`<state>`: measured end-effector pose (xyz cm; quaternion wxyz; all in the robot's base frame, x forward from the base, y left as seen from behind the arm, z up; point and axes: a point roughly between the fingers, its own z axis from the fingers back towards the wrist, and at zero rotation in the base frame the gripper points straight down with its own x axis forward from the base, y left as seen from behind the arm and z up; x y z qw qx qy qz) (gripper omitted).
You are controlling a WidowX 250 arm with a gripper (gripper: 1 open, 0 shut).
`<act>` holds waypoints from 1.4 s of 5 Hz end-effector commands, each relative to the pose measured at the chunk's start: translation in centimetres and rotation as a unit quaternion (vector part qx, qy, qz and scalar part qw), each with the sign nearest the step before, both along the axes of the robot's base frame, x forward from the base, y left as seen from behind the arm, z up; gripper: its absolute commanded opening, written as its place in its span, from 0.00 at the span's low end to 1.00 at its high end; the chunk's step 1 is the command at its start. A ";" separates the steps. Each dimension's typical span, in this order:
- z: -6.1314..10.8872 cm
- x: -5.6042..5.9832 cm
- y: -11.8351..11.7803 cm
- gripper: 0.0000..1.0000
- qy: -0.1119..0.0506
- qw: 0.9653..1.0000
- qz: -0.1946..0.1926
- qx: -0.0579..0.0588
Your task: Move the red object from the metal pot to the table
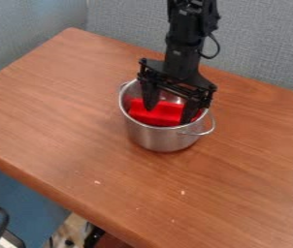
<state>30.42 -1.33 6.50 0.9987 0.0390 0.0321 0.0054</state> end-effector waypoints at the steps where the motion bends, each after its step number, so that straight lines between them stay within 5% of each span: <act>1: 0.3 0.3 0.0 1.00 -0.010 1.000 -0.003 0.002; 3: -0.6 0.5 0.3 1.00 -0.005 1.000 0.001 -0.001; 4: -1.0 0.5 0.4 0.00 -0.002 1.000 0.003 -0.002; 5: -0.9 0.5 0.5 0.00 -0.005 1.000 0.004 -0.006; 6: -0.7 0.5 0.5 1.00 -0.006 1.000 0.005 -0.012; 7: -0.4 0.5 0.4 1.00 -0.006 1.000 0.006 -0.016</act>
